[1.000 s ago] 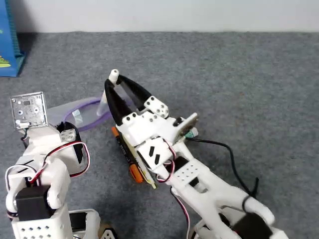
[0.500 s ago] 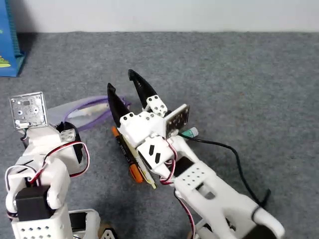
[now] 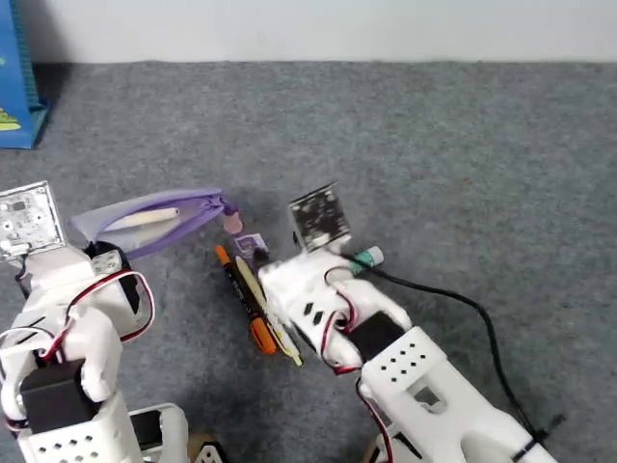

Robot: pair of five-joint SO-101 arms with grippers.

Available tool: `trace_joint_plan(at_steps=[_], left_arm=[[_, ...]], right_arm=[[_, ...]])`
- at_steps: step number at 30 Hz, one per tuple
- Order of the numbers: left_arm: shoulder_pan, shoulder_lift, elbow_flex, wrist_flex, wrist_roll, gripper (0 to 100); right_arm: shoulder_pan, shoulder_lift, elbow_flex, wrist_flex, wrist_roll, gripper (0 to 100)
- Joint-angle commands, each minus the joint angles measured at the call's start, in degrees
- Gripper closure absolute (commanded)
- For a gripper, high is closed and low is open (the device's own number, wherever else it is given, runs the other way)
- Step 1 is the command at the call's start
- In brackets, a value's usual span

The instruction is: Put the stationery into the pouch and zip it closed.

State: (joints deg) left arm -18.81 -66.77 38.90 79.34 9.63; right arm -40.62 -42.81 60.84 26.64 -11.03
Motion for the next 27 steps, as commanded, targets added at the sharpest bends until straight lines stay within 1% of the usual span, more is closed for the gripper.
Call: trace_joint_plan(at_steps=[1,4,8,12,16,23,27], left_arm=[[-0.6,-0.1,-1.2,-0.9,0.4,99],[-0.7,-0.1,-1.3,-0.8,0.4,99],[-2.8,-0.1,-1.3,-0.7,0.4,99],[-3.1,-0.1,-1.2,-0.6,0.4,99],[-3.1,-0.1,-1.0,-0.6,0.4,99],[-2.8,-0.1,-1.0,-0.6,0.4,99],[-2.8,-0.1,-0.9,-0.6,0.4,99]], right_arm=[[-3.5,-2.1,-3.2,6.5,-0.5,79.4],[-5.4,0.7,-3.3,7.3,-0.5,79.4],[-5.2,10.9,-5.1,5.2,-0.5,79.4],[-5.2,24.2,-12.2,5.1,-0.7,79.4],[-5.2,34.5,-20.0,5.1,-0.8,79.4],[-5.3,45.5,-30.2,5.1,-0.8,79.1],[-5.6,50.2,-33.1,5.1,-0.9,79.3]])
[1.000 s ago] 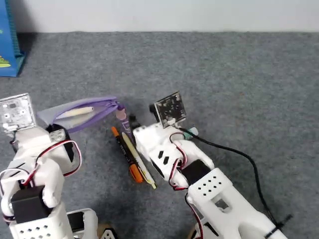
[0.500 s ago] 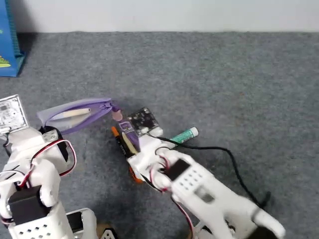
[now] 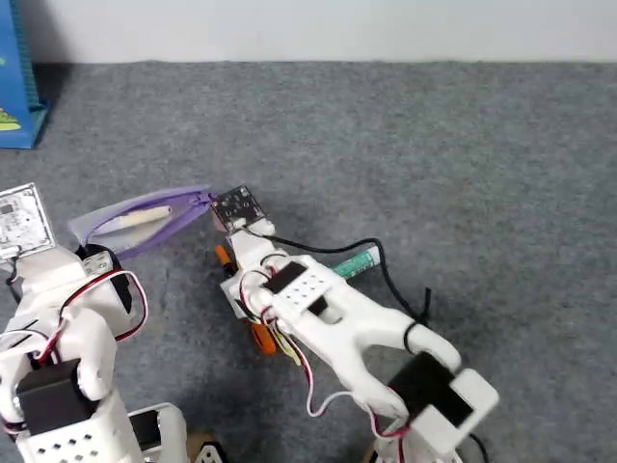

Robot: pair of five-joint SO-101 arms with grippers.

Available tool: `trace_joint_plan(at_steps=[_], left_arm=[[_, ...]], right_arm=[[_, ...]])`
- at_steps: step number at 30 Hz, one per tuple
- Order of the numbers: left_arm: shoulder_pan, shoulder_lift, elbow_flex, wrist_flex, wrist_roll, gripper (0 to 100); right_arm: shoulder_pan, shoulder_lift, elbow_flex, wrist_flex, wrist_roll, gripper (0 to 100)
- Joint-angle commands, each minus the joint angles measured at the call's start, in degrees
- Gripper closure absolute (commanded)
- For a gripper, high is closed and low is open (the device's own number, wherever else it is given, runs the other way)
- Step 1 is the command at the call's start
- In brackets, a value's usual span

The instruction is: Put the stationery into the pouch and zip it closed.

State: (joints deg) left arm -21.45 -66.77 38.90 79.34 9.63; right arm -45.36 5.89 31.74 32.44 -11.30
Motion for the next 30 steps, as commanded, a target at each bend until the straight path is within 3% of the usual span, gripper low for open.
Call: trace_joint_plan(at_steps=[1,7,12,18,30], left_arm=[[-0.2,-0.1,-0.9,-0.6,0.4,99],[-0.2,-0.1,-0.9,-0.6,0.4,99],[-0.2,-0.1,-0.9,-0.6,0.4,99],[-0.2,-0.1,-0.9,-0.6,0.4,99],[0.0,-0.1,-0.8,-0.4,0.2,99]], right_arm=[[-1.0,2.3,-4.1,-0.7,-0.6,79.3],[-1.4,3.6,-3.8,-0.7,-0.6,79.4],[-1.1,3.6,-4.0,5.8,-0.5,79.7],[0.3,3.1,-4.1,9.8,-0.5,99.8],[5.3,-5.7,-2.3,17.5,-0.3,99.0]])
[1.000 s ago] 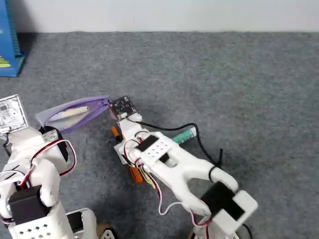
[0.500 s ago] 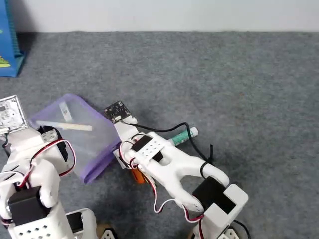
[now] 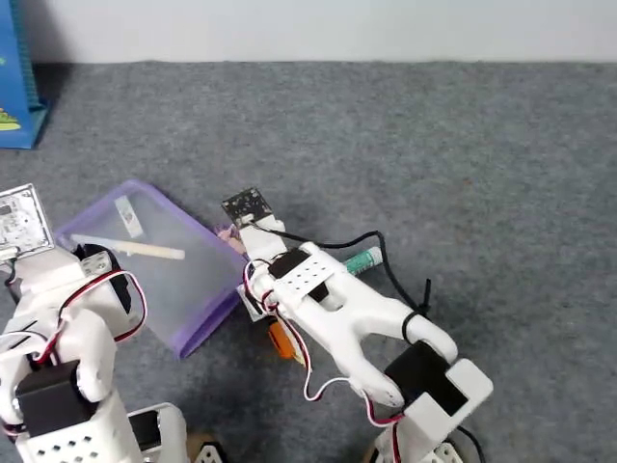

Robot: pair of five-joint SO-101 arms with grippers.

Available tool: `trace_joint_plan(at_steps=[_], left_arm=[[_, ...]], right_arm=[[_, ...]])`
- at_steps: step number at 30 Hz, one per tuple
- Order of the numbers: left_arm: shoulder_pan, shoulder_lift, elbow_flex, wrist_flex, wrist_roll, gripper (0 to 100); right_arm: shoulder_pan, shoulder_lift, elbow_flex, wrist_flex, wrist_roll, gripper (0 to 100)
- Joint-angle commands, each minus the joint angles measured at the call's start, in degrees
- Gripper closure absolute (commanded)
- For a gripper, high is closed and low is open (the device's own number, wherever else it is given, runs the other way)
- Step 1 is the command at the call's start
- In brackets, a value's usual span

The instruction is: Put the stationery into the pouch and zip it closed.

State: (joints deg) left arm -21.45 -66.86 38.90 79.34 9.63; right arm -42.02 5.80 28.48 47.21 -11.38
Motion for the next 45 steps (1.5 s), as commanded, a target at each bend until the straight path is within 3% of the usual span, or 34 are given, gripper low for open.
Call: trace_joint_plan(at_steps=[1,7,11,14,16,21,27,33,40,45], left_arm=[[0.5,0.0,-0.4,-0.4,0.1,99],[7.6,0.0,4.1,-0.9,-4.7,99],[7.7,0.2,6.1,-0.9,-8.4,99],[7.9,0.4,8.1,-0.4,-15.2,98],[7.9,0.5,10.2,0.9,-21.0,95],[7.6,0.5,16.2,3.8,-31.6,74],[8.0,0.5,19.8,3.5,-41.0,74],[8.4,0.6,23.9,0.4,-43.7,74],[15.6,0.7,24.9,1.4,-42.2,74],[16.4,9.8,24.8,-3.3,-41.0,74]], right_arm=[[2.4,-7.4,1.5,2.9,-0.2,99.0],[6.1,-18.6,5.6,3.0,1.1,99.1],[7.7,-27.4,10.9,3.0,3.2,98.7],[9.5,-35.1,14.9,3.0,3.2,98.6],[11.2,-40.6,17.3,3.1,3.2,96.5],[15.9,-52.8,19.4,10.8,1.6,81.4],[16.9,-64.0,19.4,19.7,0.0,79.3],[16.9,-69.2,19.5,23.8,-0.1,79.4],[16.7,-69.3,19.6,23.9,-0.1,79.4],[16.7,-69.5,19.6,24.7,-0.1,79.4]])
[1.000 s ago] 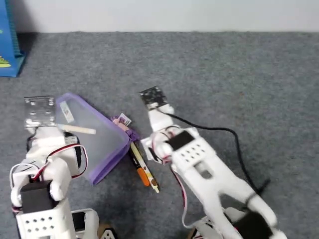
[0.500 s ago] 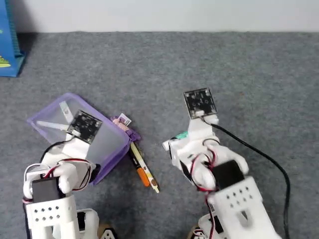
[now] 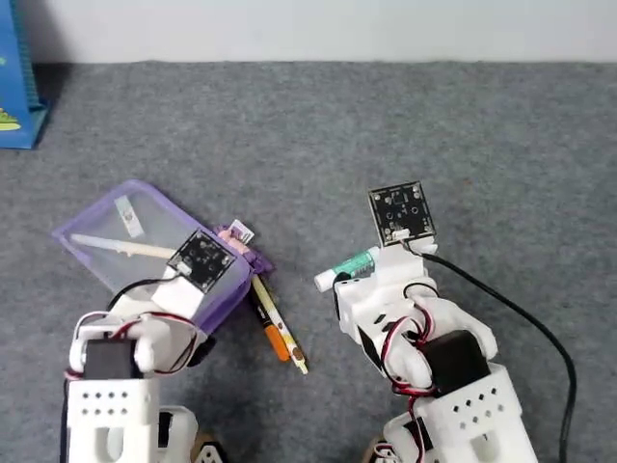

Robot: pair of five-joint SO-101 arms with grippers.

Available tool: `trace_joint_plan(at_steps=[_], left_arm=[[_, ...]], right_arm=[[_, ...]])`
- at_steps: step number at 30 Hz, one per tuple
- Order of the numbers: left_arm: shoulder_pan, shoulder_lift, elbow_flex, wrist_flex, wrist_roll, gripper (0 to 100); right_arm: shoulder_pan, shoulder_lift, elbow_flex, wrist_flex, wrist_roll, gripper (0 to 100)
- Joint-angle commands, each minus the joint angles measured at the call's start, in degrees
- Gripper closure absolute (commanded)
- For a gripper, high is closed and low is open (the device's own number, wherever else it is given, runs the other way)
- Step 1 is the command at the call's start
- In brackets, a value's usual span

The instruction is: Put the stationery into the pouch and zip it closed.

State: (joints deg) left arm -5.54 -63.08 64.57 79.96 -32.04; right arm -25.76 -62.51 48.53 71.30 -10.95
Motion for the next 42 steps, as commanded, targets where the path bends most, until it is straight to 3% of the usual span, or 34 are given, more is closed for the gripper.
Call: trace_joint_plan(at_steps=[1,13,20,28,38,42], left_arm=[[0.3,9.1,-0.9,-5.9,0.7,74],[-3.1,33.7,-9.5,-17.8,1.9,75],[-3.1,34.2,-9.5,-20.6,1.9,89],[-3.1,34.2,-9.5,-23.4,3.3,98],[-3.1,34.1,-12.1,-24.1,4.5,99],[-3.2,34.1,-15.2,-23.8,8.1,99]], right_arm=[[0.6,-1.2,-0.4,0.6,-0.5,79.4],[0.6,-1.5,-0.4,1.9,-0.6,79.4],[0.4,-1.5,-0.4,1.6,-0.6,79.4],[0.4,-1.5,-0.4,1.6,-0.6,79.4],[0.6,-1.5,-0.4,1.7,-0.6,79.4],[0.5,-1.5,-0.4,1.7,-0.6,79.4]])
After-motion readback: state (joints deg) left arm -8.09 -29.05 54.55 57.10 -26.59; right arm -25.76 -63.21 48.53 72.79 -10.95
